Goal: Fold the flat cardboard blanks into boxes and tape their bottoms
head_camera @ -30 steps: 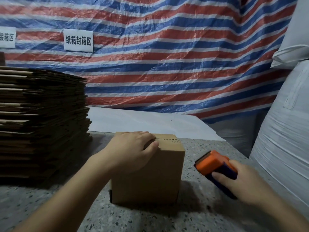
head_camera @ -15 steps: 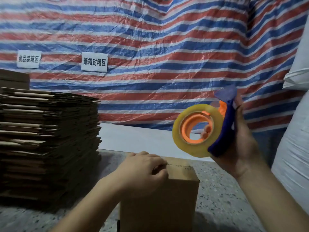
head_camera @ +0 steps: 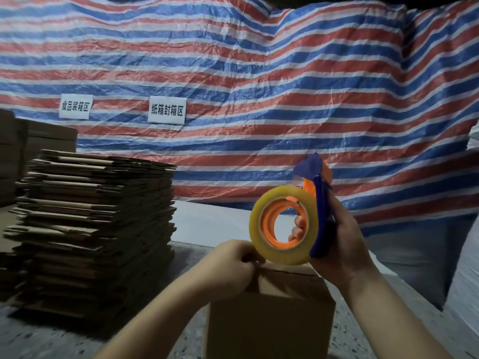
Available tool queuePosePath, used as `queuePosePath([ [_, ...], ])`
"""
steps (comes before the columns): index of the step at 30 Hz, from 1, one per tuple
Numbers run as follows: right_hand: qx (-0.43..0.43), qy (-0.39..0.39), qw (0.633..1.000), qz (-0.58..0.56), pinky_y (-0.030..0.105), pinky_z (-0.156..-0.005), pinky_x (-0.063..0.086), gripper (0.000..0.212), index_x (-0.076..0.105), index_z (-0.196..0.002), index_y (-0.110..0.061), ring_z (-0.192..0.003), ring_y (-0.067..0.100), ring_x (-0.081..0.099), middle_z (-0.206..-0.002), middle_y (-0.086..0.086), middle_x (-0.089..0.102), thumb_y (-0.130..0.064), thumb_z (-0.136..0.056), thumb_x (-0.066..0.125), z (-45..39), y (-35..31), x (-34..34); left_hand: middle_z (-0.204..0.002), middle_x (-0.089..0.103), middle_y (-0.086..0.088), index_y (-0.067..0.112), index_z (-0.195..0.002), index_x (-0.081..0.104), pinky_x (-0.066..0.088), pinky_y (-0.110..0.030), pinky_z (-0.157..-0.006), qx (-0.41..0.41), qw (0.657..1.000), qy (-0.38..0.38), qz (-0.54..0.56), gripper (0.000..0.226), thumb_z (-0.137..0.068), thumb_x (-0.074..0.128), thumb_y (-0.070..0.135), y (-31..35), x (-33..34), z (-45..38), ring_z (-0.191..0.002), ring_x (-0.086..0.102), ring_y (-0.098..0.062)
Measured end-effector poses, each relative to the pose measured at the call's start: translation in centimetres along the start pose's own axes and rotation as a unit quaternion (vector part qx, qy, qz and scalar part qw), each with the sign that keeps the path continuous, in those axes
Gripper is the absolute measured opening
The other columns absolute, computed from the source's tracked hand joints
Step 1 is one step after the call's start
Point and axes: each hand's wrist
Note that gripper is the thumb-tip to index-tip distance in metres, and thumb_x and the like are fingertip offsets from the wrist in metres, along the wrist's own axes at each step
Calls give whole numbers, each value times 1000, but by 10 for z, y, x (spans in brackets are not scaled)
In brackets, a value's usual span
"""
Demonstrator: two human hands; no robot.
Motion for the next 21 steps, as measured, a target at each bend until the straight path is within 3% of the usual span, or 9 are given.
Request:
queuePosePath([
  [3, 6, -19, 999, 36, 41, -84, 53, 56, 72, -119, -15, -89, 26, 63, -95, 11, 67, -59, -85, 69, -2, -8, -8, -104, 70, 8, 25, -104, 67, 52, -39, -96, -29, 994, 58, 82, 25, -102, 42, 19, 0, 1, -3, -99, 65, -9],
  [6, 31, -41, 994, 92, 37, -72, 58, 63, 76, -112, -17, -77, 22, 69, -88, 10, 71, -64, -70, 81, -3, -22, -15, -110, 66, 6, 32, -106, 57, 51, -37, -98, -65, 983, 60, 163, 24, -106, 35, 40, 6, -4, -6, -100, 66, -9],
  [10, 69, -36, 985, 152, 40, -77, 57, 65, 75, -113, -16, -84, 27, 70, -95, 14, 71, -65, -71, 80, -7, -27, -15, -113, 64, -1, 23, -118, 57, 48, -32, -88, -103, 978, 40, 174, 50, -103, 21, 55, 22, -19, -18, -102, 63, -14],
  [12, 80, -28, 983, 161, 39, -76, 58, 66, 75, -113, -18, -84, 26, 71, -97, 14, 72, -67, -70, 79, -7, -26, -14, -116, 65, -5, 18, -116, 58, 46, -29, -79, -94, 978, 62, 175, 55, -104, 19, 54, 32, -27, -22, -104, 62, -16],
  [16, 90, -27, 977, 192, 43, -83, 57, 73, 77, -108, -26, -88, 27, 71, -104, 16, 72, -77, -56, 82, -6, -25, -13, -103, 67, -9, 15, -99, 62, 50, -30, -82, -20, 964, 188, 186, 42, -107, 30, 42, 54, -48, -31, -98, 64, -23],
  [21, 100, -56, 974, 196, 34, -69, 58, 76, 77, -106, -25, -76, 23, 69, -91, 10, 70, -76, -51, 84, -8, -29, -10, -97, 72, -2, 16, -99, 66, 50, -20, -62, -27, 978, 131, 163, 43, -104, 37, 47, 89, -70, -42, -87, 68, -16],
])
Point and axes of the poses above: each hand's wrist, its own z-axis away from the middle knuckle, its own x-axis out of the palm, y = z × x
